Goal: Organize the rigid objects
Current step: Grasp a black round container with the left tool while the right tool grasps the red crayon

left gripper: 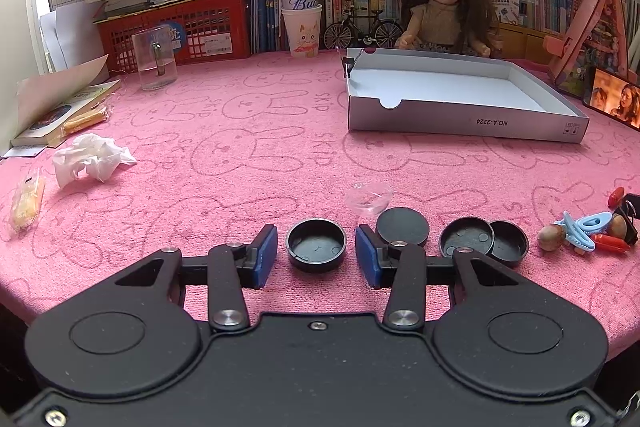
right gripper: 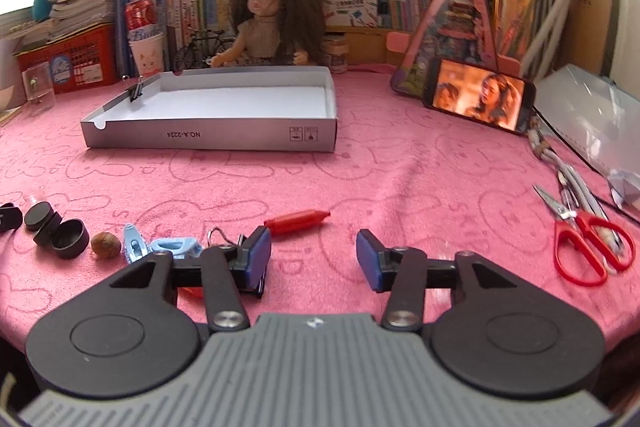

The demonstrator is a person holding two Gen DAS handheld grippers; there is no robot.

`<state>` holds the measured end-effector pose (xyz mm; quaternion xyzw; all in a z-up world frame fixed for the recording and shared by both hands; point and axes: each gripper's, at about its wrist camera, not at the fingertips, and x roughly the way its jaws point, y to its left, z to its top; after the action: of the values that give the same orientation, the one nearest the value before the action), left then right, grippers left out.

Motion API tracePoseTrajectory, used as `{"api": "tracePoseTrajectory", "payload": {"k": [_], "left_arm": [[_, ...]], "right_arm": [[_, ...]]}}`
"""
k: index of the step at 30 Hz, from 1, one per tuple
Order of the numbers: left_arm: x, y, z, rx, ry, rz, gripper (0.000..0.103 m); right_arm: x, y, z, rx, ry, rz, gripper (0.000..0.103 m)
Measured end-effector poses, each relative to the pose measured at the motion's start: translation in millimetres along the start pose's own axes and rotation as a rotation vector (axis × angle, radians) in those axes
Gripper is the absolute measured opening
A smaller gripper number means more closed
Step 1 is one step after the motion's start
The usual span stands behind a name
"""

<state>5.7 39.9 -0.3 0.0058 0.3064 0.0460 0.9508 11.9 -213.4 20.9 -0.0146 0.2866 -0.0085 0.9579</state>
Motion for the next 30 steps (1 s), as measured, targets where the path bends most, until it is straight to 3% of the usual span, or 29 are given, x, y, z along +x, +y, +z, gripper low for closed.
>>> {"api": "tracePoseTrajectory", "payload": {"k": [7,14,26,28,30], "left_arm": [[0.6,-1.5,0.2,0.007,-0.008,0.000,0.042],[2.4,-2.1,-1.3,0.009,-0.019,-0.011,0.040],[2.4,-2.6,-2.1,0.014,-0.027,-0.032,0.031],[1.9,-3.2,-3.0,0.018,-0.029,-0.030,0.030],[1.5,-3.8,-3.2,0.020,-0.031,-0.027,0.030]], "right_arm": [[13.5,0.3,4.5,-0.100,-0.011,0.031,0.068],[16.7,-4.5,1.3,-0.113,-0.008,0.061,0.069],[32.3,-24.1,12.0,-0.211,0.032,0.250,0.069],[32.3,-25.3,12.2,-0.197,0.042,0.273,0.051],[29.8,-22.9,10.8,-0.200,0.034,0.260,0.050]]}}
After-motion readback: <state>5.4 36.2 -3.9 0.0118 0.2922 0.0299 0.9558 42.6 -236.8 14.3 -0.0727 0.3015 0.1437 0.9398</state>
